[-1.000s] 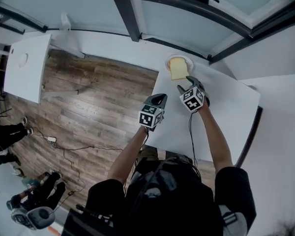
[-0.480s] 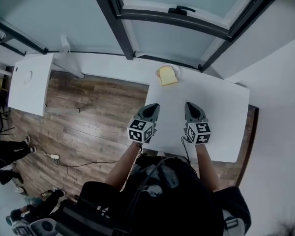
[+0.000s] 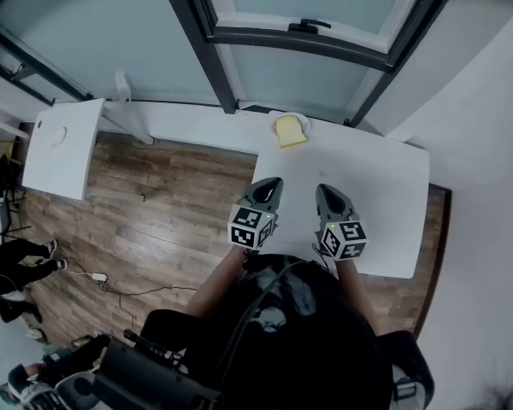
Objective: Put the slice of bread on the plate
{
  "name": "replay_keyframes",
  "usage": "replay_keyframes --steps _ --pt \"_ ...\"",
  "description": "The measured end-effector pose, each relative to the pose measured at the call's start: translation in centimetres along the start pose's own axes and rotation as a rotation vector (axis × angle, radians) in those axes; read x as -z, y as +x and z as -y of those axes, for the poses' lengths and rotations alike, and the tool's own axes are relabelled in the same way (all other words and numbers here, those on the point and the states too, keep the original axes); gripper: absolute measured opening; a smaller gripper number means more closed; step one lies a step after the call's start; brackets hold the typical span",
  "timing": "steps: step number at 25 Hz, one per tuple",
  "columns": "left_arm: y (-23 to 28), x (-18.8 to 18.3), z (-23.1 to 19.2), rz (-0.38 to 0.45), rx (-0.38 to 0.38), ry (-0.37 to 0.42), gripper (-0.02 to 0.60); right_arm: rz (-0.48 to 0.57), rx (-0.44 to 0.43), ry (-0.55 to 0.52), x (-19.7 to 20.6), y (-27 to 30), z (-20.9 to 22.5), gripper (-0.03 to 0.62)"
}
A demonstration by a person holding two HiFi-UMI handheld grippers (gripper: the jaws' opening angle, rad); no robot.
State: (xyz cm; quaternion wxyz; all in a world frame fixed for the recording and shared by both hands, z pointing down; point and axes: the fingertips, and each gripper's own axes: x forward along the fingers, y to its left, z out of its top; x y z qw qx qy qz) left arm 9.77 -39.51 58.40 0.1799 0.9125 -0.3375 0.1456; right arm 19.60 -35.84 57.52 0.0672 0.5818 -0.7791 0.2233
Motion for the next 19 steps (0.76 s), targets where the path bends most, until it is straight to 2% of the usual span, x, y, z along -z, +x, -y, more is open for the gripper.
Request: replay_keyframes --steps 7,19 --pt "-0.5 -0.6 0.5 0.021 -0.001 -0.001 0.006 0.035 -0.015 -0.027 -1.5 -0.3 -0.2 0.009" --pt "-0.2 -0.1 1.0 0.017 0.01 -0.012 0.006 0.026 -0.028 -0.019 -0.8 -0.5 -0.3 0.009"
